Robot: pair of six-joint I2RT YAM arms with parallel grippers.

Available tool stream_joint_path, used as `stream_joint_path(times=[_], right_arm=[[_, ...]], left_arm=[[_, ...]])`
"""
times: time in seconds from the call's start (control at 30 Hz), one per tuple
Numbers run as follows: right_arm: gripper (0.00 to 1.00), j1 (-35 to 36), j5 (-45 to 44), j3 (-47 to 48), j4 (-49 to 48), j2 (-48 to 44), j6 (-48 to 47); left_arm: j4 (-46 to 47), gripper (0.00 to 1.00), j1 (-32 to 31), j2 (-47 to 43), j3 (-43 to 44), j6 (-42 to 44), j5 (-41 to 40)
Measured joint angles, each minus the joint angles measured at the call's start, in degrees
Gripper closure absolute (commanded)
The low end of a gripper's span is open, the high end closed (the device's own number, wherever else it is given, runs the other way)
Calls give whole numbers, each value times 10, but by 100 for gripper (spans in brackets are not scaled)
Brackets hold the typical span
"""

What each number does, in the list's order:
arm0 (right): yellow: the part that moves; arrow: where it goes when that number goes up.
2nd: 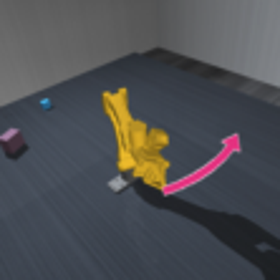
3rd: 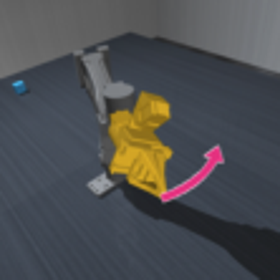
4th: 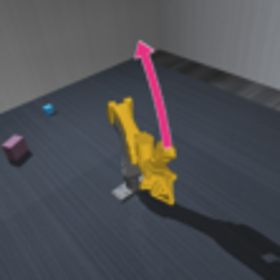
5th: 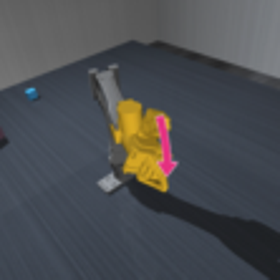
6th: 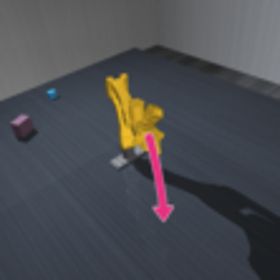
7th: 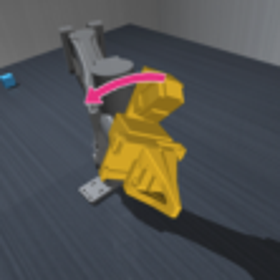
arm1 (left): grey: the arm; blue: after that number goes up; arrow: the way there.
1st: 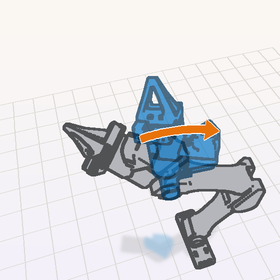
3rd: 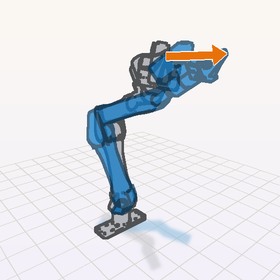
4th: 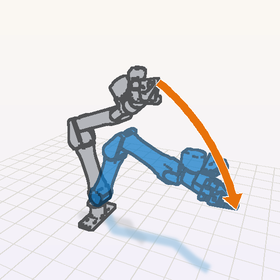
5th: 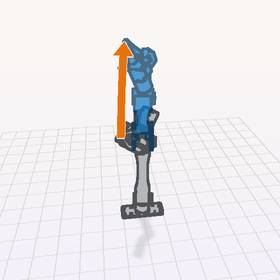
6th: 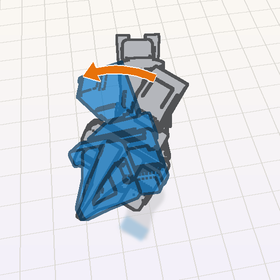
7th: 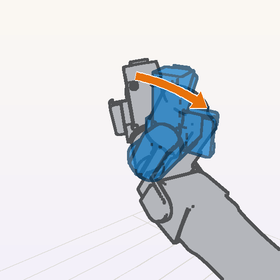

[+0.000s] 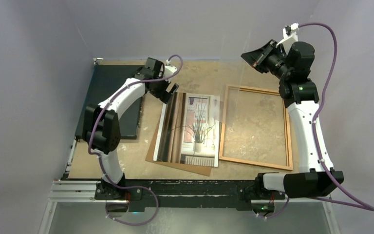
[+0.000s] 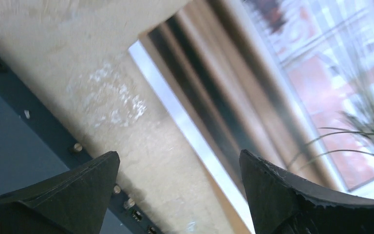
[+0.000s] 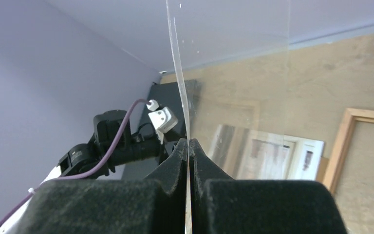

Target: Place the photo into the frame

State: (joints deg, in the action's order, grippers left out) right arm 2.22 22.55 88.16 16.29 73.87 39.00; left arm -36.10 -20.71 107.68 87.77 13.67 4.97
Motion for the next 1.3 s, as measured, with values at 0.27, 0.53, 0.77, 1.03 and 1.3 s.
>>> stream_joint_path(times=[0.27, 0.53, 0.77, 1.03, 1.3], right_arm=[[100, 0, 118, -47, -116, -11, 78], [100, 0, 215, -116, -257, -19, 164], [100, 0, 241, -133, -318, -18, 197], [100, 0, 250, -141, -324, -17, 196], [100, 9, 238, -139, -281, 4, 168]], left_arm=[[-19, 4, 24, -22, 50, -68, 188], [12, 2, 91, -22, 47, -159, 413], [54, 7, 113, -27, 12, -199, 494], [97, 9, 113, -33, -3, -230, 522], [111, 6, 113, -40, -22, -229, 504]])
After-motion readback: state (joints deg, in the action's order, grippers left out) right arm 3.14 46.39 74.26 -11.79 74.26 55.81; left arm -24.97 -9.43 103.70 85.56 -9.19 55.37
